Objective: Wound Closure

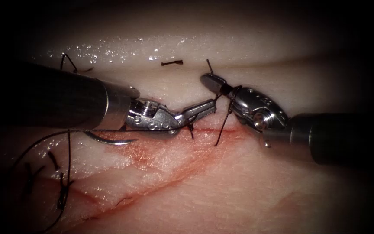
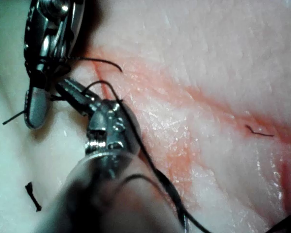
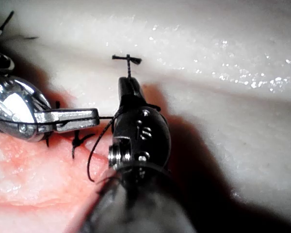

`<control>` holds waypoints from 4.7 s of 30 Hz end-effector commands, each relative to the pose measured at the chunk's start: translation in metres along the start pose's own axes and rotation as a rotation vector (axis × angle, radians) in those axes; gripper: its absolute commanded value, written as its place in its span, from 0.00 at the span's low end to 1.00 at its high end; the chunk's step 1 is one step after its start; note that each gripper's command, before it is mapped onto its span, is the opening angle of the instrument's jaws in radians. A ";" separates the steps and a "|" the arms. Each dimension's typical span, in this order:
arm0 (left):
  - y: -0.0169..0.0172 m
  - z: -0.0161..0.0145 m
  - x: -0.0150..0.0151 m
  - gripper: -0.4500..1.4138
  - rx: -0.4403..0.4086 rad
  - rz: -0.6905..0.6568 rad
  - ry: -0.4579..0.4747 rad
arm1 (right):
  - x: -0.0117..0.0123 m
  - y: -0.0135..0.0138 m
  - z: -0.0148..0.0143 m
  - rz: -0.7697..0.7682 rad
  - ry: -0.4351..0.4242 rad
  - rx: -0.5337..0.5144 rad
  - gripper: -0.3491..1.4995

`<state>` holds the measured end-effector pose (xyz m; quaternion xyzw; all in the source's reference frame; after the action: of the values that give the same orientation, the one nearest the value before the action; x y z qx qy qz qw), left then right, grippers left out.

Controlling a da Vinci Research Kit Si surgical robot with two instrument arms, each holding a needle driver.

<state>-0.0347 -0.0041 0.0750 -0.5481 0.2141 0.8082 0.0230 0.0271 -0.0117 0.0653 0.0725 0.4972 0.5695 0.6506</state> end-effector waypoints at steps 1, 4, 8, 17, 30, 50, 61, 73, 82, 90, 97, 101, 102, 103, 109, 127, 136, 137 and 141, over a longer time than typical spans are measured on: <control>0.0003 0.0005 -0.0003 0.00 -0.003 -0.001 0.003 | -0.0002 -0.0005 0.0006 0.000 0.009 0.003 0.00; 0.0001 -0.0002 -0.0004 0.00 -0.010 -0.013 0.010 | -0.0001 -0.0009 0.0001 -0.004 0.028 -0.004 0.00; -0.0025 -0.0024 -0.0007 0.00 -0.021 -0.034 -0.002 | -0.0006 -0.0022 -0.0015 -0.032 0.064 0.019 0.00; -0.0115 -0.0032 -0.0019 0.00 -0.026 -0.105 -0.038 | -0.0017 -0.0051 -0.0049 -0.045 0.132 0.011 0.00; -0.0203 -0.0011 -0.0038 0.00 -0.034 -0.168 -0.052 | -0.0054 -0.0054 -0.0065 -0.278 0.154 0.008 0.00; -0.0247 0.0006 -0.0074 0.00 -0.055 -0.240 -0.077 | -0.0077 -0.0082 -0.0067 -1.184 0.095 -0.088 0.00; -0.0269 0.0021 -0.0085 0.00 -0.081 -0.278 -0.103 | -0.0088 -0.0091 -0.0079 -1.234 0.009 -0.116 0.00; -0.0278 0.0025 -0.0091 0.00 -0.091 -0.296 -0.115 | -0.0092 -0.0100 -0.0076 -1.539 -0.211 -0.249 0.00; -0.0276 0.0026 -0.0091 0.00 -0.120 -0.314 -0.130 | -0.0091 -0.0085 -0.0084 -1.621 -0.263 -0.308 0.00; -0.0281 0.0030 -0.0094 0.00 -0.120 -0.315 -0.133 | -0.0090 -0.0077 -0.0101 -0.825 0.029 -0.089 0.00; -0.0274 0.0031 -0.0091 0.00 -0.125 -0.313 -0.123 | -0.0089 -0.0072 -0.0104 -0.230 0.053 0.016 0.00; -0.0278 0.0031 -0.0092 0.00 -0.127 -0.315 -0.121 | -0.0094 -0.0073 -0.0105 -0.075 0.018 0.017 0.00; -0.0280 0.0030 -0.0093 0.00 -0.129 -0.316 -0.119 | -0.0096 -0.0073 -0.0105 -0.060 0.004 0.019 0.00; -0.0282 0.0030 -0.0093 0.00 -0.132 -0.317 -0.116 | -0.0099 -0.0074 -0.0105 -0.033 -0.013 0.022 0.00; -0.0289 0.0029 -0.0094 0.00 -0.135 -0.323 -0.116 | -0.0107 -0.0082 -0.0106 0.113 -0.070 0.037 0.00; -0.0333 0.0033 -0.0096 0.00 -0.098 -0.344 -0.118 | -0.0120 -0.0109 -0.0115 -0.317 -0.007 -0.151 0.00; -0.0357 0.0036 -0.0100 0.00 -0.038 -0.332 -0.141 | -0.0129 -0.0134 -0.0127 -0.452 0.014 -0.254 0.00; -0.0359 0.0036 -0.0100 0.00 -0.034 -0.329 -0.143 | -0.0130 -0.0135 -0.0128 -0.464 0.013 -0.258 0.00; -0.0364 0.0037 -0.0101 0.00 -0.027 -0.321 -0.156 | -0.0133 -0.0134 -0.0129 -0.490 0.016 -0.275 0.00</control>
<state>-0.0234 0.0318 0.0731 -0.5100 0.1095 0.8379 0.1607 0.0277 -0.0328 0.0571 -0.1454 0.4218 0.4583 0.7687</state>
